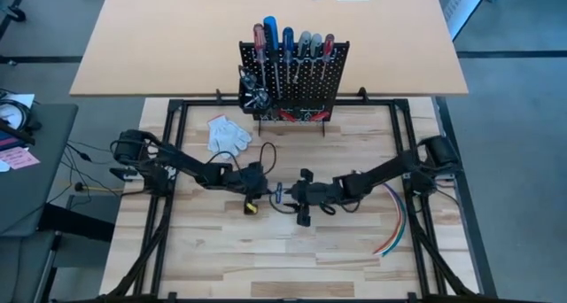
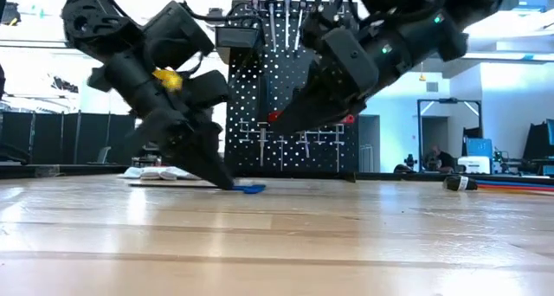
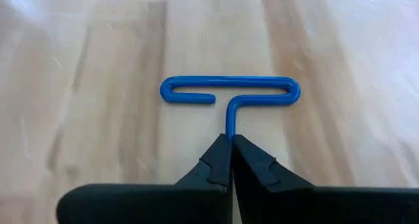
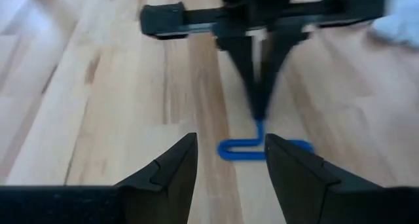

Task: Hang tools onto peg board
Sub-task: Hang the blue pick tool on the peg board

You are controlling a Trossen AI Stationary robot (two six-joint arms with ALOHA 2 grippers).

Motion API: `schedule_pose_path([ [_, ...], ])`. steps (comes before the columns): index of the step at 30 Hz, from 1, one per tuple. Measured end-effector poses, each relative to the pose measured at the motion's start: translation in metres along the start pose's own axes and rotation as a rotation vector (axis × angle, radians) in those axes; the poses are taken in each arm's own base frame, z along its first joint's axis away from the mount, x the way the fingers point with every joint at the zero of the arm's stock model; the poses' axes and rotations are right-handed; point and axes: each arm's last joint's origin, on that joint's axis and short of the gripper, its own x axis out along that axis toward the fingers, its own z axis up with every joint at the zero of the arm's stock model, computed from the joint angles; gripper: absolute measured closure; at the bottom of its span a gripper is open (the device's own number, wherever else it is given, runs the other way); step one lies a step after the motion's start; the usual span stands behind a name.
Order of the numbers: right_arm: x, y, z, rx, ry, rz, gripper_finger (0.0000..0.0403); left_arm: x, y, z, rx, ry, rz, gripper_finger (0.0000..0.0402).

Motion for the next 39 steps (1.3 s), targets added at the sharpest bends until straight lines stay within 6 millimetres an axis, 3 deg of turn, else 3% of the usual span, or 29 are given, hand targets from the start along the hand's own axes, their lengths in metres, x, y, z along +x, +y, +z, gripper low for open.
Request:
schedule_pose_path([
  [5, -0.004, 0.01, -0.003, -0.041, 0.007, -0.047, 0.0217, -0.012, -0.008, 0.008, -0.001, -0.039, -0.02, 0.04],
  [16, 0.026, 0.002, -0.035, 0.0, 0.105, -0.049, 0.0217, -0.032, -0.021, 0.025, 0.036, -0.145, 0.014, 0.04],
  [22, 0.033, -0.005, -0.039, 0.042, 0.129, 0.008, 0.0217, -0.03, -0.021, 0.018, 0.044, -0.077, 0.013, 0.04],
  [32, 0.031, -0.005, -0.037, 0.05, 0.126, 0.016, 0.0217, -0.006, -0.022, -0.004, 0.062, 0.076, 0.002, 0.0312],
  [34, 0.031, -0.005, -0.037, 0.05, 0.125, 0.016, 0.0217, -0.002, -0.022, -0.006, 0.057, 0.09, -0.003, 0.032],
  [39, 0.031, -0.004, -0.036, 0.02, 0.122, 0.021, 0.0217, 0.0, -0.023, -0.009, 0.065, 0.108, -0.014, 0.0391],
])
